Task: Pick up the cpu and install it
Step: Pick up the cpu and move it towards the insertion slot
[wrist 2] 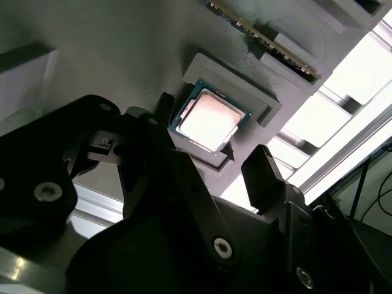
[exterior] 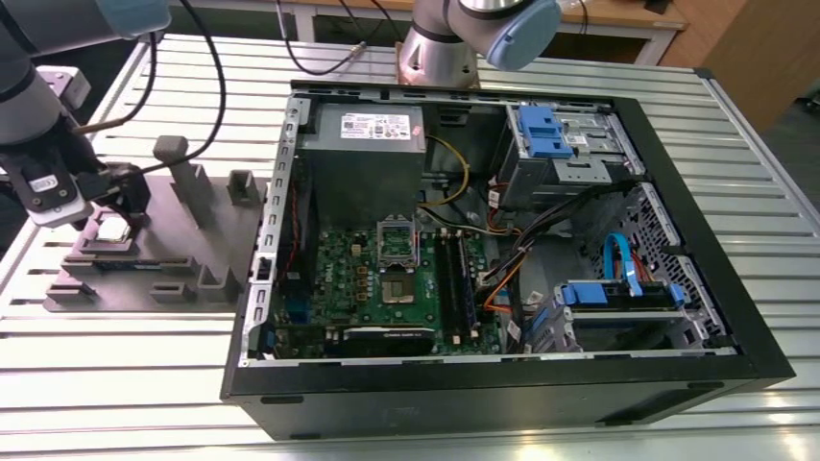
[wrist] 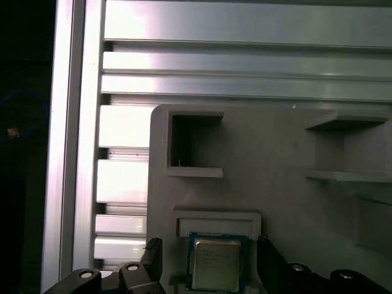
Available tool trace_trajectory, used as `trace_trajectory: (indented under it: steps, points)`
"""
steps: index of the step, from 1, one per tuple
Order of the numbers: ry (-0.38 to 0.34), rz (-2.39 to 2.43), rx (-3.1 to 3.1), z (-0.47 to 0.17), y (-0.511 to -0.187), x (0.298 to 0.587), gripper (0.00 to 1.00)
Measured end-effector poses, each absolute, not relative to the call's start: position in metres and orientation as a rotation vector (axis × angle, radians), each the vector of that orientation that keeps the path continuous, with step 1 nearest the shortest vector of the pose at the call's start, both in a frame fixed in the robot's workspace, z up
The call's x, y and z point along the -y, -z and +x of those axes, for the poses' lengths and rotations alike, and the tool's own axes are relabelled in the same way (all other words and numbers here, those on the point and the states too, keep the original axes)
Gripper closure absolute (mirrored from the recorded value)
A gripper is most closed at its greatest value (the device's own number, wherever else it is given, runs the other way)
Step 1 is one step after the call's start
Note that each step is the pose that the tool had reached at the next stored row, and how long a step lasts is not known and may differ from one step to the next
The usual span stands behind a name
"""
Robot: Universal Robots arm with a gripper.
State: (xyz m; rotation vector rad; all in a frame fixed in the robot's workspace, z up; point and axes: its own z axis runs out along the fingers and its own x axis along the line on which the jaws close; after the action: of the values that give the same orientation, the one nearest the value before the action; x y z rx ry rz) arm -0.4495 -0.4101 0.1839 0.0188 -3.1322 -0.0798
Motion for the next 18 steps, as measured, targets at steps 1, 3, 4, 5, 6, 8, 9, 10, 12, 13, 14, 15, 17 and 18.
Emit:
trace_trajectory:
  steps: [1,3,4,5,6,8,9,10,12,13,14,15,17,18]
  points:
    - [0.080,0.018,3.132,-0.4495,-0.1836,0.4104,0.29]
    - [0.080,0.018,3.132,-0.4494,-0.1830,0.4107,0.29]
    - [0.080,0.017,3.132,-0.4494,-0.1826,0.4108,0.29]
    - [0.080,0.017,3.132,-0.4492,-0.1823,0.4108,0.29]
    - [0.080,0.017,3.132,-0.4489,-0.1819,0.4108,0.29]
    - [0.079,0.016,3.132,-0.4486,-0.1811,0.4109,0.29]
    - [0.078,0.016,3.133,-0.4485,-0.1807,0.4109,0.29]
    - [0.076,0.015,3.133,-0.4482,-0.1804,0.4109,0.29]
    - [0.073,0.013,3.133,-0.4481,-0.1799,0.4110,0.29]
    - [0.071,0.013,3.133,-0.4480,-0.1797,0.4111,0.29]
    - [0.071,0.012,3.133,-0.4478,-0.1796,0.4112,0.29]
    - [0.070,0.012,3.132,-0.4478,-0.1795,0.4113,0.29]
    - [0.070,0.011,3.133,-0.4476,-0.1793,0.4113,0.29]
    - [0.070,0.011,3.133,-0.4475,-0.1793,0.4113,0.29]
